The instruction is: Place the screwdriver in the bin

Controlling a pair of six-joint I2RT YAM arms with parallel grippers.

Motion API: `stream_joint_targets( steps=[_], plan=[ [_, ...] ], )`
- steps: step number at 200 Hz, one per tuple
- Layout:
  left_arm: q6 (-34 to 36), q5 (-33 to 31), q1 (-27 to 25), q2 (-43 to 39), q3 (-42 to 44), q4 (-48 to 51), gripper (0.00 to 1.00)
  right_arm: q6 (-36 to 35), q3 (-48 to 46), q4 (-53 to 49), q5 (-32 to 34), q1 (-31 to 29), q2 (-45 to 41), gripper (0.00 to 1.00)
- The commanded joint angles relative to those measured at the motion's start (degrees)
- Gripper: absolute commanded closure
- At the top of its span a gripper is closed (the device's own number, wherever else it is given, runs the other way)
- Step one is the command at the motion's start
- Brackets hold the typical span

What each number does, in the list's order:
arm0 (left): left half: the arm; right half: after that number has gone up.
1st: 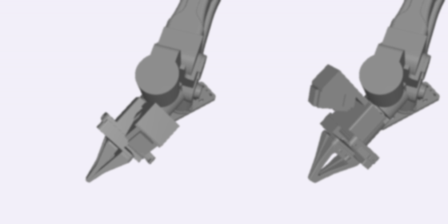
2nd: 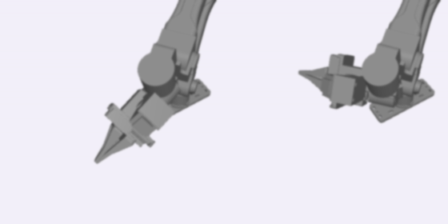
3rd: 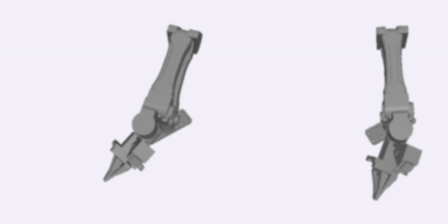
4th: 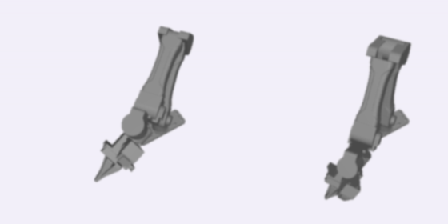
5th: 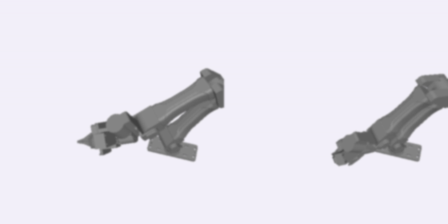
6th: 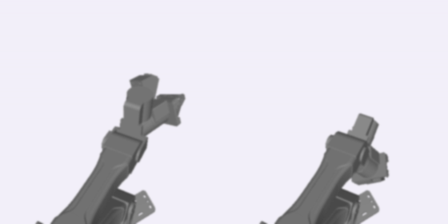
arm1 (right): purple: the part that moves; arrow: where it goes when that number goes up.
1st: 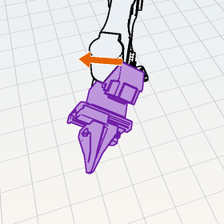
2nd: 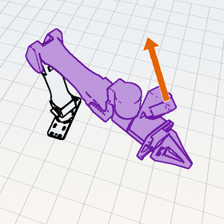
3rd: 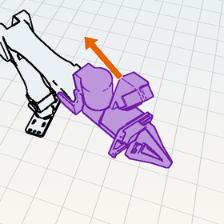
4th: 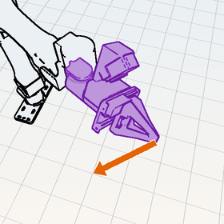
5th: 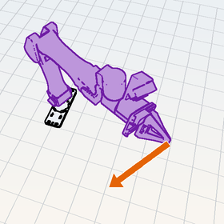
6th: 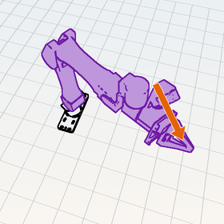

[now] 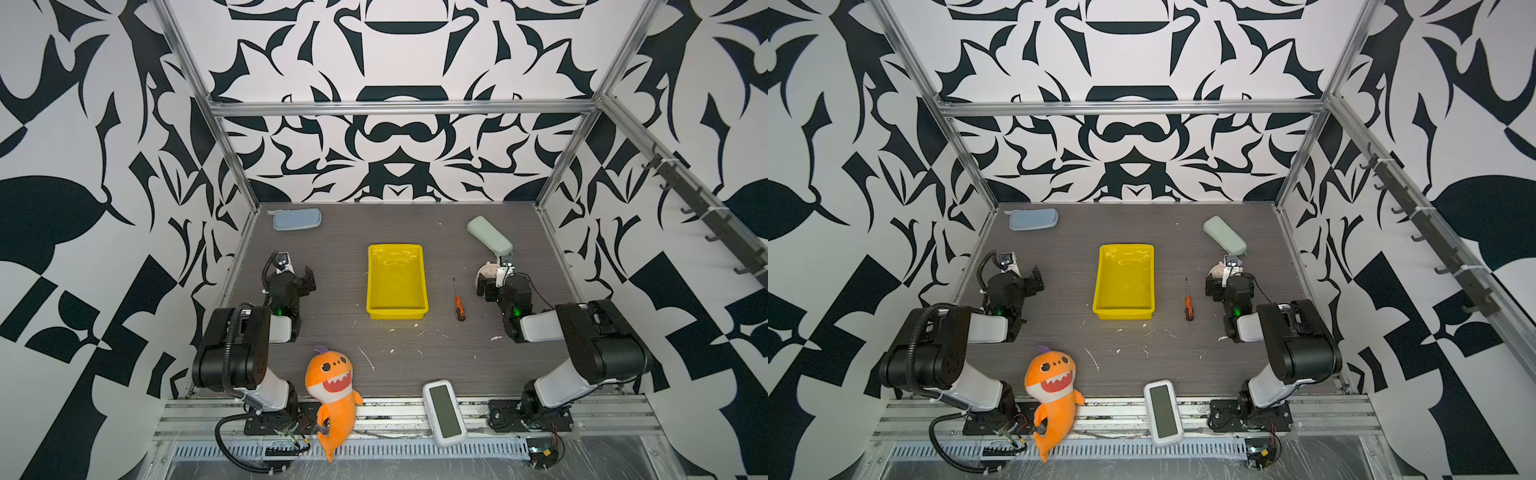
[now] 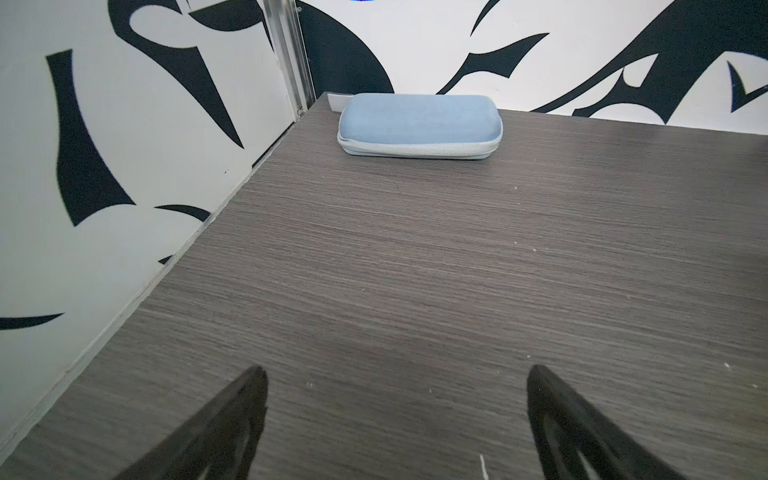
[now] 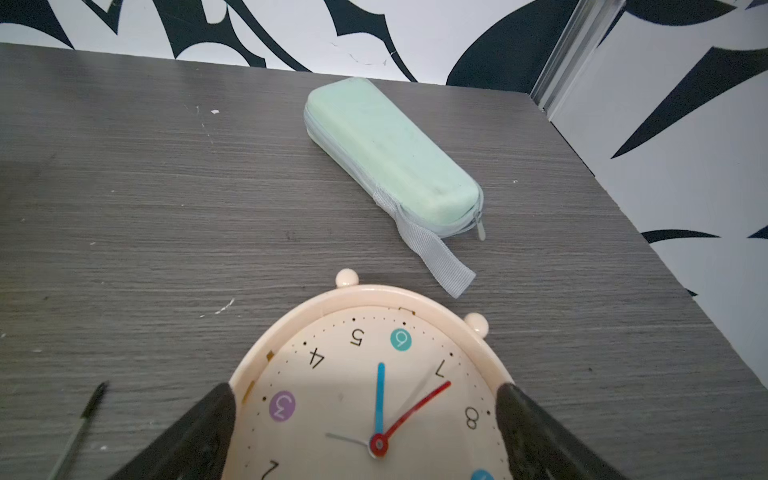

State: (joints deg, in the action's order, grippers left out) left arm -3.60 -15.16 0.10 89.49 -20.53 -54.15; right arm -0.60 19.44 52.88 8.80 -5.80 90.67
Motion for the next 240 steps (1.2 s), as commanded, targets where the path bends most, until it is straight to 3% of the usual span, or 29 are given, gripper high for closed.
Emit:
stream_joint_targets(
  steps=[1,240],
  plan=[
    [-0.48,0.32,0.07,-0.46,0.14,-0.17,0.0,-0.39,0.48,0.23,-0.36,0.18,-1.61,0.0],
    [-0.53,0.37,0.08,-0.41,0.13,-0.17,0.0,-0.98,0.42,0.28,-1.5,0.14,-1.68,0.0]
  ],
)
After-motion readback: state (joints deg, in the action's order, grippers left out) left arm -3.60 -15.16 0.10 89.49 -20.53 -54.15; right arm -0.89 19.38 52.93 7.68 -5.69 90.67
